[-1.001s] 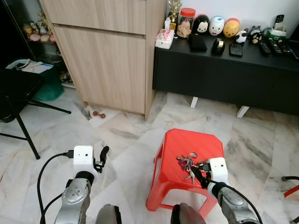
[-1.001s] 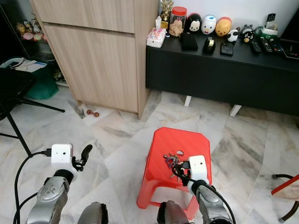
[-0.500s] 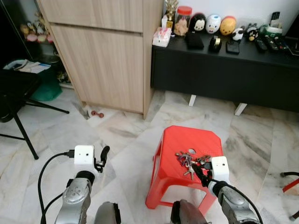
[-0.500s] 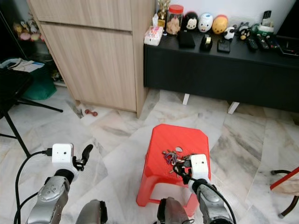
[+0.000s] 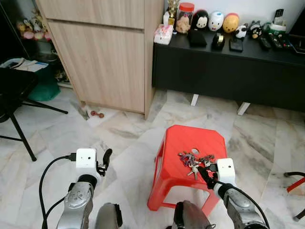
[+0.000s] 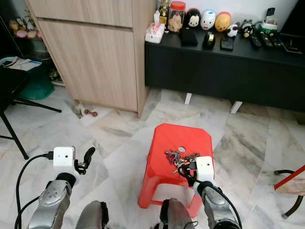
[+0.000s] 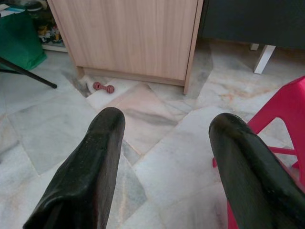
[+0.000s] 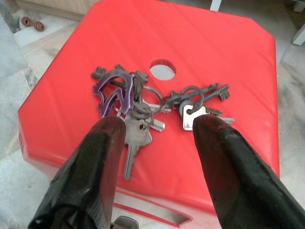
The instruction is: Hang keys on a hook
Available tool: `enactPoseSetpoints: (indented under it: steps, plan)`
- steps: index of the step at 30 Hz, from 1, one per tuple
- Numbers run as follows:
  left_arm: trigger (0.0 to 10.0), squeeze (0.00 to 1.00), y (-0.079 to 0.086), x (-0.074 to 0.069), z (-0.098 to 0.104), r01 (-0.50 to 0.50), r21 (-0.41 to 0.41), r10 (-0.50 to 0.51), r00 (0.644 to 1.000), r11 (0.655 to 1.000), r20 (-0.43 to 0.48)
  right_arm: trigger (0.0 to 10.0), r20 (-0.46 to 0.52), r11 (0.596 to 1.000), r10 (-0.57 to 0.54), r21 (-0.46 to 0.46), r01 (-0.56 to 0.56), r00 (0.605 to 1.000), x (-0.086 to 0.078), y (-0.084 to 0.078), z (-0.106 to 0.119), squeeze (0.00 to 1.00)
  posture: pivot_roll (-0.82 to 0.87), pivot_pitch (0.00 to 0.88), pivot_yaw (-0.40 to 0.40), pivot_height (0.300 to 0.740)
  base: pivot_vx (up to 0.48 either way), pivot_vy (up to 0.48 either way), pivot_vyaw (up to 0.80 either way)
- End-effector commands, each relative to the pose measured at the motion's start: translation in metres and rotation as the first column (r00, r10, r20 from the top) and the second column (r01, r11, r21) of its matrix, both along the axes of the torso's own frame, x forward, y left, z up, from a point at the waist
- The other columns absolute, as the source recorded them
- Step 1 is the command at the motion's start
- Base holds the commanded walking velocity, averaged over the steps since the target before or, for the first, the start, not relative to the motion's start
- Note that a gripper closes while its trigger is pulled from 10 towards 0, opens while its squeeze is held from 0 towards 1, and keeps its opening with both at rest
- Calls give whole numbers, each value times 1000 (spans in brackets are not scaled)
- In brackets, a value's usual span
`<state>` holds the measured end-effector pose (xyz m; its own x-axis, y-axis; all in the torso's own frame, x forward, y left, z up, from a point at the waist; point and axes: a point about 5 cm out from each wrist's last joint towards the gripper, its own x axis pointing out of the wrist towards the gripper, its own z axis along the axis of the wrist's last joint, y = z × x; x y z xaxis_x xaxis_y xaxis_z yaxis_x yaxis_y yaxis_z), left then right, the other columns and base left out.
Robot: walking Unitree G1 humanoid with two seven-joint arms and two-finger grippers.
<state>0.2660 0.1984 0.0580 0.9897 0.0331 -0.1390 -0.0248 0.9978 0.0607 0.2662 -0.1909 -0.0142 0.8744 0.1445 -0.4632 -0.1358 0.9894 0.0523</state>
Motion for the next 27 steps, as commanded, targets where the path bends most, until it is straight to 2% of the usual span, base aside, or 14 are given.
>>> enactPoseSetpoints:
  steps: [1,6,10,15,19,27]
  plan:
    - [10000,0,0,-1,-4,-5,7,5,1000,1000,-14,10000,1,999,-28,16,28,1000,-3,-3,-2,0,-83,93,-71,598,0,0,0]
    - [10000,0,0,-1,-3,-7,3,7,1000,1000,-8,10000,12,999,-39,28,39,999,-1,-4,1,0,-82,94,-70,598,0,0,0]
    - [10000,0,-1,0,0,-8,-30,8,1000,1000,15,10000,27,1000,-9,14,8,1000,1,-3,3,0,-82,96,-71,598,0,0,0]
    - [10000,0,-3,-1,0,8,-33,-8,1000,999,2,10000,33,1000,-9,17,8,999,1,-2,4,0,-79,97,-70,598,0,0,0]
    - [10000,0,-2,0,-1,8,-20,-8,1000,1000,-6,10000,44,998,-44,44,42,998,1,-3,4,0,-80,96,-70,598,275,0,0]
    - [10000,0,-3,0,-2,11,-24,-12,1000,1000,-9,10000,65,1000,5,22,-7,998,3,-2,8,0,-80,96,-70,598,315,0,0]
